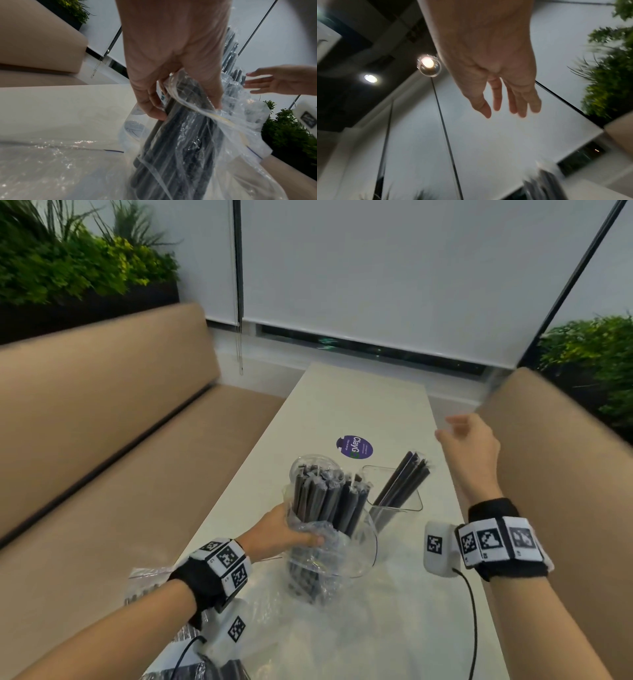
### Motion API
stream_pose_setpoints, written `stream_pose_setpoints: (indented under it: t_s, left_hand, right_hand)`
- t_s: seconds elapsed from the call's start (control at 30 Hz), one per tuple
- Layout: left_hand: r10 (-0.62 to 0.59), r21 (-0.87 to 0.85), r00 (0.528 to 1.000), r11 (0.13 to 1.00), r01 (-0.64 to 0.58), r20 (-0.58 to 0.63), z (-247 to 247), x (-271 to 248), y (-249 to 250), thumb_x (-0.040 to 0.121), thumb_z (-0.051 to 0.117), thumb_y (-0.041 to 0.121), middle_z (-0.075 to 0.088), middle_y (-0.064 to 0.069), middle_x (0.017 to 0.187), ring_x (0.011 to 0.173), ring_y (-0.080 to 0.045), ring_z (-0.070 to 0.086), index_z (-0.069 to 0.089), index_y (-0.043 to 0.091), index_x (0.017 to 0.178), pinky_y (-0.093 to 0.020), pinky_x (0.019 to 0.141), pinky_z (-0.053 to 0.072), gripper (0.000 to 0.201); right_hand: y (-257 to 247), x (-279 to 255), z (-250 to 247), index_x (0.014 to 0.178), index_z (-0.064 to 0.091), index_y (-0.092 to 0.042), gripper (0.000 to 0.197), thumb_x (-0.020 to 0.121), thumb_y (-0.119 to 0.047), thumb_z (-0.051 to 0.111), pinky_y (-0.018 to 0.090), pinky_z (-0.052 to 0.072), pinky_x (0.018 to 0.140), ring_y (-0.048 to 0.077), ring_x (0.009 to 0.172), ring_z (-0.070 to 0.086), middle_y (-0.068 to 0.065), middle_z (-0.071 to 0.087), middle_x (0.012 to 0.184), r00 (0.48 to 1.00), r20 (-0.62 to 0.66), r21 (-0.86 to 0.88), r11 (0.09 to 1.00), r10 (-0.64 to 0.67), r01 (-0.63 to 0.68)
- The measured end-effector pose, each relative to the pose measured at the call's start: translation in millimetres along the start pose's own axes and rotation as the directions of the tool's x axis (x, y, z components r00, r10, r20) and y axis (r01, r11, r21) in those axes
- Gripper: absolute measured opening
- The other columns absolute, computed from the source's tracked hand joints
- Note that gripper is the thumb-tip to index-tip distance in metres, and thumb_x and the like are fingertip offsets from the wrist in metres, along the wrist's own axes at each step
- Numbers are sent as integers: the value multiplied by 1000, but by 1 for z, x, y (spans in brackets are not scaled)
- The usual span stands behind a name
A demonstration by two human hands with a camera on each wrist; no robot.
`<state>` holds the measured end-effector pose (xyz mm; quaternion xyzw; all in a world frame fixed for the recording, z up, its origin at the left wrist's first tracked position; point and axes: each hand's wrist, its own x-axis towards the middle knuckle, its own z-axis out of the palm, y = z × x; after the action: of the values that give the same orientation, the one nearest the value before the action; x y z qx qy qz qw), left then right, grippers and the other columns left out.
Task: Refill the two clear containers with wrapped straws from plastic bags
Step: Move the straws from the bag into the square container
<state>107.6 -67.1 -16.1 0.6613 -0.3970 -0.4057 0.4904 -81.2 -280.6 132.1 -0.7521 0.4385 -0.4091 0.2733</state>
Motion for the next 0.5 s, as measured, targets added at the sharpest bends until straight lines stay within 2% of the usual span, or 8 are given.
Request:
stream_pose_setpoints:
  t_s: [0.07, 0.13, 0.17, 0.23, 0.3, 0.33, 0.43, 0.5]
  left_hand:
    - [-3, -17, 1000, 1000, 3, -6, 0, 0, -2, 58, 92, 39, 68, 6, 127, 119, -11, 63, 50, 23, 136, -44, 108, 46, 90]
    - [8, -33, 1000, 999, -8, -12, 1, 0, -3, 60, 92, 35, 69, 6, 126, 118, -11, 63, 52, 24, 135, -44, 108, 45, 85]
    - [17, -38, 1000, 999, -17, -9, 1, 0, -4, 63, 91, 31, 69, 6, 125, 118, -10, 64, 53, 24, 134, -43, 109, 45, 81]
    - [33, -44, 999, 998, -33, 3, 2, -2, -3, 68, 88, 24, 69, 5, 125, 119, -11, 63, 53, 24, 134, -43, 109, 44, 75]
    - [49, -46, 999, 998, -49, 13, 3, -4, -3, 71, 87, 20, 68, 5, 127, 121, -11, 62, 53, 26, 134, -42, 109, 44, 72]
    - [52, -43, 999, 998, -51, 8, 4, -6, -1, 72, 86, 19, 68, 6, 127, 120, -10, 62, 54, 27, 134, -42, 109, 44, 71]
    - [54, -63, 999, 997, -54, -7, 6, -9, -3, 72, 86, 15, 70, 3, 124, 116, -10, 65, 55, 26, 132, -40, 106, 48, 69]
    - [38, -70, 999, 997, -39, -13, 6, -12, -5, 68, 89, 20, 70, 2, 123, 116, -13, 65, 55, 28, 131, -43, 105, 48, 72]
  right_hand:
    - [-13, -18, -2, 108, 66, -14, 21, 88, -16, 60, 27, 49, 84, 16, 96, 61, 6, 70, 108, 999, -3, 103, 994, -39, 39]
    - [-13, -44, 13, 100, 65, -25, 20, 81, -29, 66, 39, 55, 87, 19, 94, 67, 2, 72, 99, 993, 113, 243, 970, -26, -2]
    - [-11, -62, 23, 105, 62, -26, 29, 80, -36, 70, 39, 55, 87, 20, 96, 68, 0, 71, 101, 978, 207, 269, 962, -7, -50]
    - [-7, -98, 44, 125, 51, -24, 54, 80, -44, 73, 22, 51, 84, 10, 100, 63, -11, 62, 114, 913, 408, 227, 965, 27, -131]
    - [-4, -124, 64, 136, 40, -26, 69, 79, -41, 75, 5, 42, 83, -4, 102, 54, -23, 51, 115, 896, 444, 195, 976, 1, -98]
    - [-1, -132, 72, 141, 37, -23, 76, 78, -38, 77, 3, 39, 84, -4, 106, 51, -21, 49, 118, 909, 416, 202, 977, -22, -69]
    - [4, -136, 84, 140, 42, -17, 75, 77, -38, 79, 24, 44, 99, 10, 117, 53, -6, 57, 127, 944, 330, 228, 972, -28, -51]
    - [6, -136, 86, 124, 56, -19, 56, 77, -38, 79, 29, 50, 92, 14, 107, 60, -2, 64, 115, 957, 289, 227, 973, -39, -28]
